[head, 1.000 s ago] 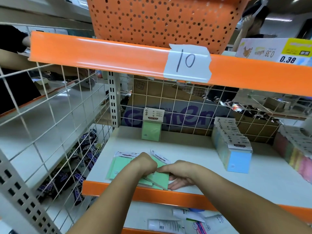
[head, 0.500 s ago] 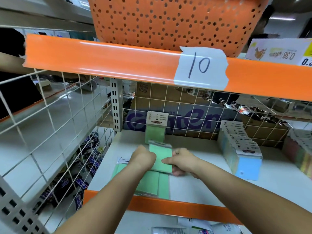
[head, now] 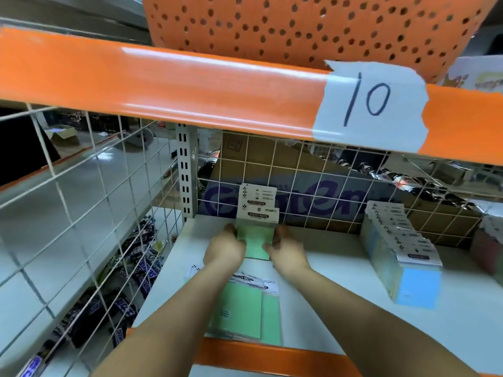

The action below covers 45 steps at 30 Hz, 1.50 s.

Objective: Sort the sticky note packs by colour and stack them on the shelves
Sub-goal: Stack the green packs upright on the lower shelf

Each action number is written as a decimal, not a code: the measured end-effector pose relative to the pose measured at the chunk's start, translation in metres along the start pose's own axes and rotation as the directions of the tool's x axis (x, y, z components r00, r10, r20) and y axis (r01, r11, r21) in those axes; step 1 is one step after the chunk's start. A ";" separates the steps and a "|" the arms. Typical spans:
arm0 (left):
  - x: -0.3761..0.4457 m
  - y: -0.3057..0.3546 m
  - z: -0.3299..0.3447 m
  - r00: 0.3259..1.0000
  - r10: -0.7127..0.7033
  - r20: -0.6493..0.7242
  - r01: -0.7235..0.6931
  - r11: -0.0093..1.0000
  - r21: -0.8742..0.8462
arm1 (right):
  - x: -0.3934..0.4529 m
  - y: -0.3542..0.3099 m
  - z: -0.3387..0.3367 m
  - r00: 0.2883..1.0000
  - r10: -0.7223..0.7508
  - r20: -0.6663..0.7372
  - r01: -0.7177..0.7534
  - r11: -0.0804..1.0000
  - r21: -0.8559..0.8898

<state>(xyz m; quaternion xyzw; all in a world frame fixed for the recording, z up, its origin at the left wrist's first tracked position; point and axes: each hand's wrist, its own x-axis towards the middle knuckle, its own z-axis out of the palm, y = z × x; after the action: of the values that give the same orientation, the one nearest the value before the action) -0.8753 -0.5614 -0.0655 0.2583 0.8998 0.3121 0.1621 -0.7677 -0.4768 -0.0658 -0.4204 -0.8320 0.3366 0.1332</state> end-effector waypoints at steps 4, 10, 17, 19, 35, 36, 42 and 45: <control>0.019 -0.005 0.009 0.999 -0.030 0.034 0.029 0.999 0.023 | 0.011 0.002 0.009 0.998 0.008 -0.061 -0.007 1.000 0.012; 0.035 -0.013 0.021 0.997 -0.027 0.077 0.014 0.985 0.170 | 0.025 0.005 0.019 0.995 0.011 -0.102 -0.008 1.000 0.030; 0.047 -0.022 0.026 0.989 0.014 0.149 -0.056 0.959 0.279 | 0.032 0.009 0.023 0.996 0.034 -0.082 -0.035 0.999 -0.012; 0.048 -0.025 0.027 0.988 0.019 0.153 -0.061 0.959 0.275 | 0.032 0.012 0.026 0.997 0.036 -0.071 -0.037 0.999 -0.017; 0.044 -0.024 0.028 0.988 0.003 0.156 -0.034 0.979 0.200 | 0.044 0.017 0.032 1.000 0.015 -0.006 -0.016 0.986 -0.168; 0.043 -0.023 0.027 0.988 -0.003 0.155 -0.027 0.981 0.194 | 0.044 0.016 0.032 1.000 0.013 -0.005 -0.014 0.984 -0.180; 0.039 -0.021 0.023 0.984 -0.018 0.179 -0.016 0.982 0.187 | 0.043 0.015 0.033 1.000 0.012 -0.008 -0.014 0.977 -0.214; 0.037 -0.018 0.020 0.984 -0.026 0.175 -0.010 0.980 0.201 | 0.042 0.015 0.033 0.999 0.036 -0.021 -0.040 0.980 -0.194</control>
<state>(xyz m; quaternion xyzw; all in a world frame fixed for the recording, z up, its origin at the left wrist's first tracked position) -0.9030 -0.5429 -0.0964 0.2964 0.9098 0.1948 0.2154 -0.8008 -0.4516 -0.1029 -0.4501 -0.8515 0.2526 0.0922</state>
